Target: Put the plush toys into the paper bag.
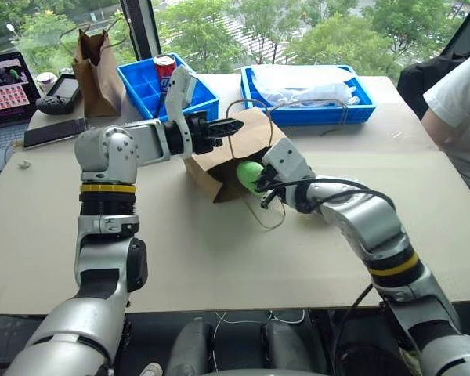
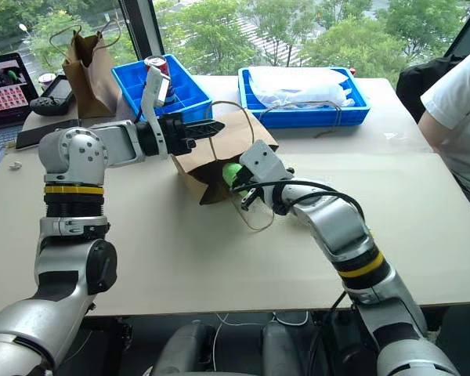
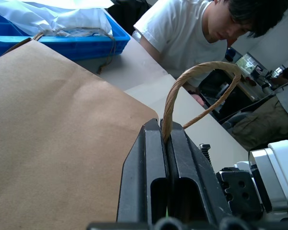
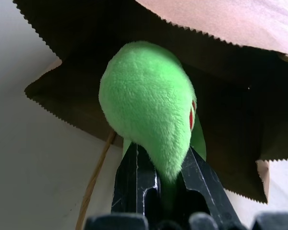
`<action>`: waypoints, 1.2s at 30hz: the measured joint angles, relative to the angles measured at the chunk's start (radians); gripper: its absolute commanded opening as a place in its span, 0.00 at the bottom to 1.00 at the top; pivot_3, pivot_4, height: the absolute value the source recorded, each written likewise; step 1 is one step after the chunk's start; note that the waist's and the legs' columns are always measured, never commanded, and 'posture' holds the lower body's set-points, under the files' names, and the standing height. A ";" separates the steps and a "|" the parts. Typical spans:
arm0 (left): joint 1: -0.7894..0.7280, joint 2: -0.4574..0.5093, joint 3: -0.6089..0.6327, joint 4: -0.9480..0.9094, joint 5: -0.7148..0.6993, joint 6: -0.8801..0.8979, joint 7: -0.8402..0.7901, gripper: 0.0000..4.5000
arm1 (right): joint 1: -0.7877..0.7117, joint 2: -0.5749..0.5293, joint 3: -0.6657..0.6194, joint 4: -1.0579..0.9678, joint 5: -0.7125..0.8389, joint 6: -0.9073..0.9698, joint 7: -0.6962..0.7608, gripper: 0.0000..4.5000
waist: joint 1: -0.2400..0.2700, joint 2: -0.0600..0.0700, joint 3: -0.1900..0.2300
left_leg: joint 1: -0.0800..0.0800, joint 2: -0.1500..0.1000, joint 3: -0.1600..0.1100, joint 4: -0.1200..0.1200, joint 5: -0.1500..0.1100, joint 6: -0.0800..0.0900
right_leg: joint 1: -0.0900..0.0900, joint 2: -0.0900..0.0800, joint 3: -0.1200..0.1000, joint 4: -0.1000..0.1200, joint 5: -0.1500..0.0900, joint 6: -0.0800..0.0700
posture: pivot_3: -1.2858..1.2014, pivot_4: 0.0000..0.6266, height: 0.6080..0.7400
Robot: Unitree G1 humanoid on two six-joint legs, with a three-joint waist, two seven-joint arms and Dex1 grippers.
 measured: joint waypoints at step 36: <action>0.003 0.009 -0.003 0.005 -0.039 -0.010 0.022 0.00 | 0.292 -0.138 -0.378 -0.255 0.133 0.060 0.081 0.99 | 0.000 0.001 0.000 | 0.001 0.000 -0.001 -0.001 0.002 -0.003 | 0.001 0.001 0.000 0.001 0.001 -0.001 | 0.52 0.24 1.00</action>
